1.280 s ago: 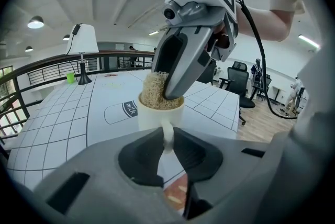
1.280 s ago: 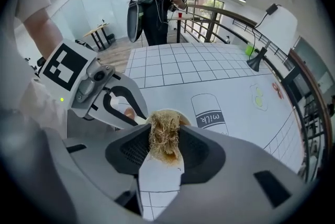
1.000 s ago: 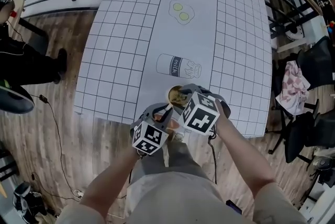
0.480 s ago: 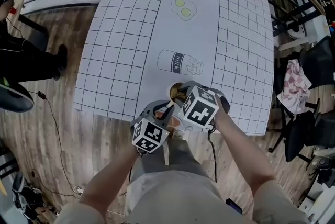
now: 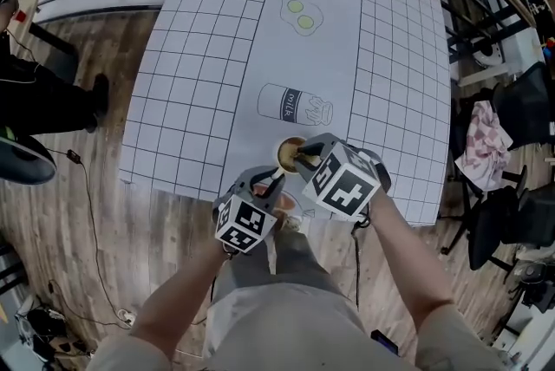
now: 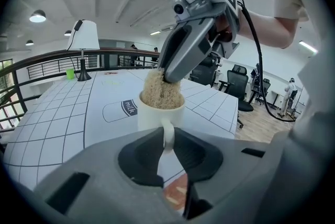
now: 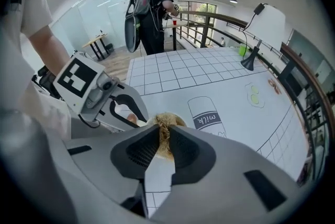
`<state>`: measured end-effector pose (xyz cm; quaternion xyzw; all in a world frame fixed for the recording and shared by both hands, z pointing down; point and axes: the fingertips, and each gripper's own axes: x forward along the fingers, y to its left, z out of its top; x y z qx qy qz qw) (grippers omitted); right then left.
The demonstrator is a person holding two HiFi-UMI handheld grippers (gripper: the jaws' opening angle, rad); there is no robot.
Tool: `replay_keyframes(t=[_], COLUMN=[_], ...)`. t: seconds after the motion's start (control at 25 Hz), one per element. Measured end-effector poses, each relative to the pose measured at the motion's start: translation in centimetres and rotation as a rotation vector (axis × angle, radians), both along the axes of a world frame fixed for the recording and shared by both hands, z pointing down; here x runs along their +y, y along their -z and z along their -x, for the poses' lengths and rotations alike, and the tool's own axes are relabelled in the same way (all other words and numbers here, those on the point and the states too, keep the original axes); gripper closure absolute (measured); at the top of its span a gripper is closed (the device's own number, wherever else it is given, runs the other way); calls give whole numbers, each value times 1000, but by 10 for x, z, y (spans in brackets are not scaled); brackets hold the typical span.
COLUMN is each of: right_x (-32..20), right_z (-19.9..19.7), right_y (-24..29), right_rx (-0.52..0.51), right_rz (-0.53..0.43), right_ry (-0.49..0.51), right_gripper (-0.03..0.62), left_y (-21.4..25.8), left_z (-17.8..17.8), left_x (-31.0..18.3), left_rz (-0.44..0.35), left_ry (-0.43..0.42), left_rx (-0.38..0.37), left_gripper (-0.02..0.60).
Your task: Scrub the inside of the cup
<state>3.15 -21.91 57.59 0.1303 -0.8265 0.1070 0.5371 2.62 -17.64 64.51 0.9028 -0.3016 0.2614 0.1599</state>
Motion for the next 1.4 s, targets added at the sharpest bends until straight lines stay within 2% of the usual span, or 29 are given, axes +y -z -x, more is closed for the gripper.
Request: replay_keyframes(t=[0.12, 0.24, 0.48, 0.56, 0.68, 0.96, 1.24, 1.32, 1.4], right_x=[-5, 0, 1, 1, 1, 4, -5, -4, -2], right_z=[4, 8, 7, 8, 7, 4, 5, 5, 3], right_y=[-19, -40, -52, -53, -47, 3, -26, -40, -46], right_rx=[87, 146, 97, 89, 66, -30, 93, 91, 63], right_rz=[-58, -44, 24, 49, 62, 31, -86, -67, -5], right_ry=[26, 49, 32, 34, 20, -5, 28, 12, -16], right_gripper=[531, 525, 464, 472, 520, 528, 526, 526, 526], left_y=[0, 0, 0, -1, -1, -1, 1, 0, 0], left_z=[-1, 1, 0, 0, 0, 1, 0, 1, 0], left_x=[-1, 1, 0, 0, 0, 1, 0, 0, 0], left_rz=[-14, -18, -16, -12, -5, 5, -13, -14, -8], left_ry=[-6, -14, -12, -9, -5, 3, 9, 2, -3], left_rx=[8, 4, 11, 12, 13, 14, 26, 24, 25], left_gripper=[517, 517, 517, 517, 517, 517, 517, 517, 517])
